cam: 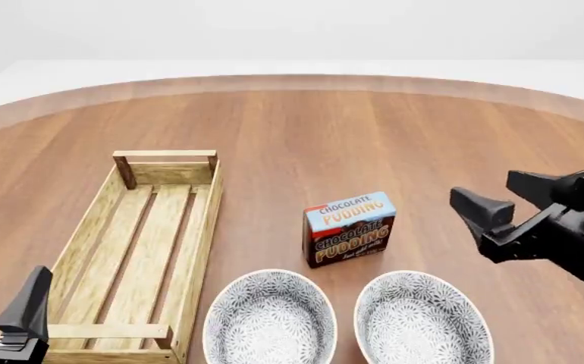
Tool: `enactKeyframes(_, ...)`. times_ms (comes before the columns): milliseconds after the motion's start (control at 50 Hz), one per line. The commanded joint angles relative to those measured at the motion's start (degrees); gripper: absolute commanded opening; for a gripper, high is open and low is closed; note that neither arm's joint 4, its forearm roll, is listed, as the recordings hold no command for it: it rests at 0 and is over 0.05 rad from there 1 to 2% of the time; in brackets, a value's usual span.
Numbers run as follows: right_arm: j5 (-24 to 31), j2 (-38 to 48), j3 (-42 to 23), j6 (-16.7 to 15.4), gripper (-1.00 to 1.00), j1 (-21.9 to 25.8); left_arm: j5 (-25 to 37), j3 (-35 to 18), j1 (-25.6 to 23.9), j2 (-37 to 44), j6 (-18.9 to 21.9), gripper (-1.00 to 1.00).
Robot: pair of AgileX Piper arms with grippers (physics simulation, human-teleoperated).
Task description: Stack the left bowl on the right bowl and place them in the tray.
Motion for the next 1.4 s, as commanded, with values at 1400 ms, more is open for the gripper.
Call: enactKeyframes(1400,10.2,54.7,-20.12,11.62,1.0,25.98,0.0,0.0,0.0,0.0,0.0,1.0)
